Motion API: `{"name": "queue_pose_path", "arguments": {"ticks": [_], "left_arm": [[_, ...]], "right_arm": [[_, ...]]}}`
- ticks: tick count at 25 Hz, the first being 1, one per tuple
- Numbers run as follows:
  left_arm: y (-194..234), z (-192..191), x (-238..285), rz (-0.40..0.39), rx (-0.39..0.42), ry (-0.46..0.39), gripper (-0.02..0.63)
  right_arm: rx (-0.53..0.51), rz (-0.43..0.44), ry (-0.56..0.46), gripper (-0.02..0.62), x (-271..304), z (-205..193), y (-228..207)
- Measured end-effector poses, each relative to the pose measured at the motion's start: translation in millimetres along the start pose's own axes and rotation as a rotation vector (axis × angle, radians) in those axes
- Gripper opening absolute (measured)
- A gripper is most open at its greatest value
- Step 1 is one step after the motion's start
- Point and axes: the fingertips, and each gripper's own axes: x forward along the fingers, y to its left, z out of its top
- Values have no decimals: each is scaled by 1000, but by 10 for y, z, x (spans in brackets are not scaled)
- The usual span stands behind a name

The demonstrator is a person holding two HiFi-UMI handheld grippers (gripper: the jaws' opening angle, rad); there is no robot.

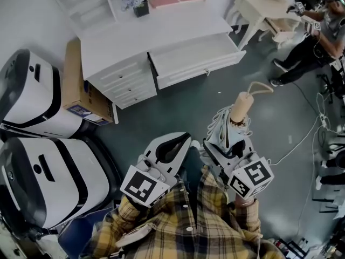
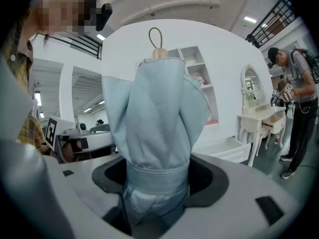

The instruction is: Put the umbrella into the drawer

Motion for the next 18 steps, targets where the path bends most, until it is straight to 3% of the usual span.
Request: {"name": "queue_pose_path", "arguments": {"ticks": [10, 18], "left_arm": [[314, 23, 289, 11, 8, -3, 21], [784, 121, 958, 49, -3, 8, 21]], "right_arm": [[10, 16, 19, 318, 311, 14, -318], [-4, 44, 60, 318, 789, 241, -946]]}}
